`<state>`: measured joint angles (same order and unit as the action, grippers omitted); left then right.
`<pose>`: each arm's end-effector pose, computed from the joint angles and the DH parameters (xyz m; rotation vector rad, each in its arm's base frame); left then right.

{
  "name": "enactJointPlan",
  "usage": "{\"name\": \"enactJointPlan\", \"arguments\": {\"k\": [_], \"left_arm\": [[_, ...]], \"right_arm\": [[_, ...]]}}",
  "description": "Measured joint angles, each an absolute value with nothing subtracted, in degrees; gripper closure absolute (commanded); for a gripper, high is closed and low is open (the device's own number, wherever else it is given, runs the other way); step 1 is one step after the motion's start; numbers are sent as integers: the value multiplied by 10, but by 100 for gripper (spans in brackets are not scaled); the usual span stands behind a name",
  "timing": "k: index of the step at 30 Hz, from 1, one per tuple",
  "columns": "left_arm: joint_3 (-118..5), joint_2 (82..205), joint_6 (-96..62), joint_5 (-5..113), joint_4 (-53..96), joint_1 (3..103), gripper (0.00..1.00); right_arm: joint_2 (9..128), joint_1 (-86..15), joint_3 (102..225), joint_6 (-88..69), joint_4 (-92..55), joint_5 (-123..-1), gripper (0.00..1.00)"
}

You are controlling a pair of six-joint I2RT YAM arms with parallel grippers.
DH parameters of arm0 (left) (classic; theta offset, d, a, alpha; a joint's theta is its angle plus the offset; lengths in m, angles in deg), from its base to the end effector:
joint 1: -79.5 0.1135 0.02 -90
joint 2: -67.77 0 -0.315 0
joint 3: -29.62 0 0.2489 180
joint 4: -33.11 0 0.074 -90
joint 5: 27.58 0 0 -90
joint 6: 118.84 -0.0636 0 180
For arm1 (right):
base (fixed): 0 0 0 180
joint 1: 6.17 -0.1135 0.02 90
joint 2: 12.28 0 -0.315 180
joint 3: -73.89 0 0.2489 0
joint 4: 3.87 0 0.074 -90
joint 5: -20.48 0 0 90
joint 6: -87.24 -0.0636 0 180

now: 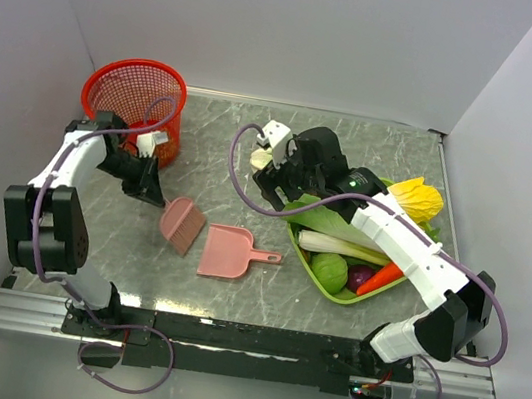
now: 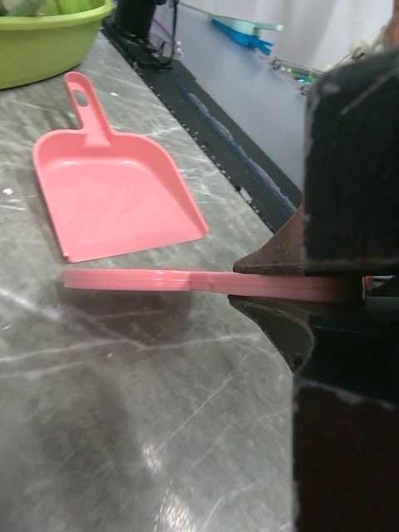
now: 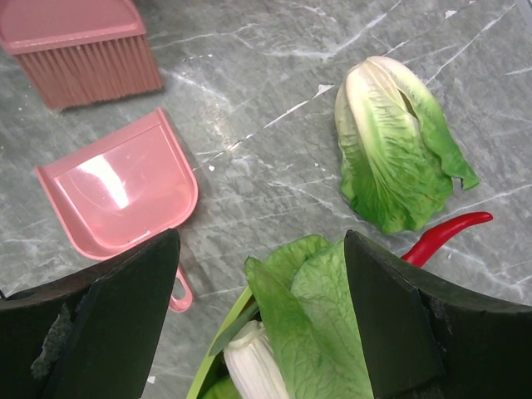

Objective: Sweep away the paper scraps from the table

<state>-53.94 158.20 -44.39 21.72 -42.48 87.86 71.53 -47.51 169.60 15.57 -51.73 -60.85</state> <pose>0.2885 0.0005 0.2776 0.2365 2.7054 -0.9481 0.2492 0.2320 0.3976 -1.1767 1.8796 0.3900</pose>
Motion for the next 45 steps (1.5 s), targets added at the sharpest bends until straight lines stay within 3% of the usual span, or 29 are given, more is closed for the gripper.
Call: {"name": "enactJointPlan", "arguments": {"k": [10,17,27,33,36,42,43,44,45], "left_arm": [[-540,1573,-447,224,-445,866,98],[-539,1575,-449,228,-445,861,80],[-557,1576,-467,277,-472,852,38],[-573,1559,-480,365,-497,852,31],[-582,1531,-488,414,-510,852,30],[-634,1490,-498,449,-524,852,21],[-642,1479,-496,442,-516,852,19],[-648,1468,-494,438,-508,852,7],[-652,1452,-487,432,-494,852,6]], "right_arm": [[715,-475,1696,162,-517,-609,13],[724,-475,1706,162,-517,-599,13],[726,-475,1708,164,-518,-600,13],[726,-475,1708,166,-518,-600,11],[726,-475,1708,166,-518,-606,0],[725,-476,1708,136,-504,-700,1],[725,-477,1708,129,-499,-720,0],[725,-477,1708,118,-492,-745,1],[725,-477,1708,108,-484,-769,0]]}}
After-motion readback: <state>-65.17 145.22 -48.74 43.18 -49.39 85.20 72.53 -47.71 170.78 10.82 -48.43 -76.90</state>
